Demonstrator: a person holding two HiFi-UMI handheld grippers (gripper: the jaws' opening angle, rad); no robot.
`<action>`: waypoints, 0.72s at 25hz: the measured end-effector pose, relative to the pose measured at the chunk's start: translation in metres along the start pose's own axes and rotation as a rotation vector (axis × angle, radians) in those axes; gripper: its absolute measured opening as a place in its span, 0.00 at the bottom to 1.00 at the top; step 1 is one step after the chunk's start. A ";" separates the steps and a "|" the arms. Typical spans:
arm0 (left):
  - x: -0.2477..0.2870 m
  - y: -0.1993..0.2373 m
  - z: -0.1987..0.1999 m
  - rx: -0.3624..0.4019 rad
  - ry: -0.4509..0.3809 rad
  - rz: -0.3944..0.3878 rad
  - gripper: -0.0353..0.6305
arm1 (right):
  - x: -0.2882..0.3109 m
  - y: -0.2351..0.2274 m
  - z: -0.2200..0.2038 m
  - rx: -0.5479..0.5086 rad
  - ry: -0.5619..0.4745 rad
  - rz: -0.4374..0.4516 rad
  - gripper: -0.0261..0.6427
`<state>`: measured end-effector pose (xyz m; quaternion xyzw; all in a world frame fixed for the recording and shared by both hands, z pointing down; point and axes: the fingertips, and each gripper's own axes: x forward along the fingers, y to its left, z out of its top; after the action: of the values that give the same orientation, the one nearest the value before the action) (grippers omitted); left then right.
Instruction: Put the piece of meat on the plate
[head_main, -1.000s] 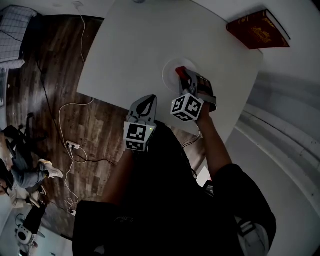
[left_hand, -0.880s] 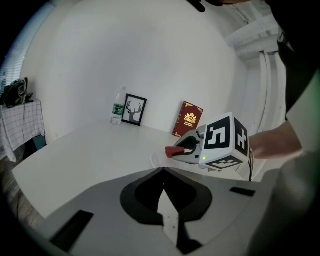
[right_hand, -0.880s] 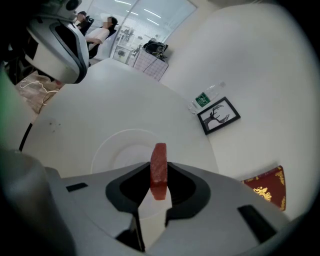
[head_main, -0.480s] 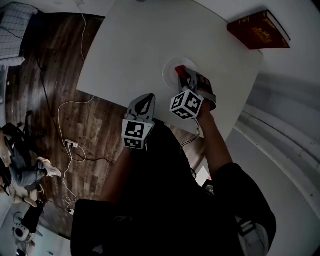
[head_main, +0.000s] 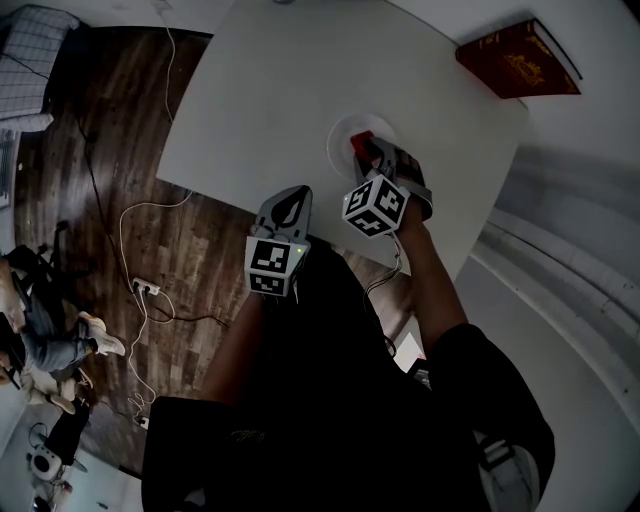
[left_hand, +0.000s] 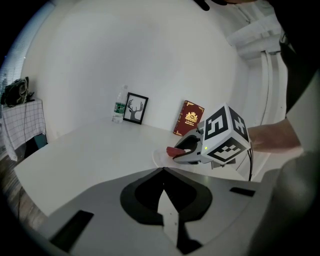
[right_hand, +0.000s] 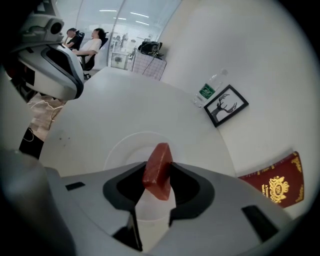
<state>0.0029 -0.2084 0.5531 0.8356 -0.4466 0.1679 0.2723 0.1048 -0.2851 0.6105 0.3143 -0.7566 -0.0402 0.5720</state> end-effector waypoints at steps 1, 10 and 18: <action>0.000 0.000 0.000 0.001 0.001 0.001 0.06 | 0.000 0.000 0.000 0.002 0.000 0.004 0.26; -0.002 0.001 -0.008 -0.023 0.006 0.007 0.06 | -0.001 0.003 0.000 0.046 -0.016 0.048 0.28; -0.006 0.005 -0.006 -0.032 -0.004 0.020 0.06 | 0.000 0.006 0.003 0.079 -0.023 0.076 0.32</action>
<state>-0.0047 -0.2025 0.5564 0.8269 -0.4582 0.1615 0.2832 0.1001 -0.2812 0.6117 0.3072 -0.7755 0.0080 0.5516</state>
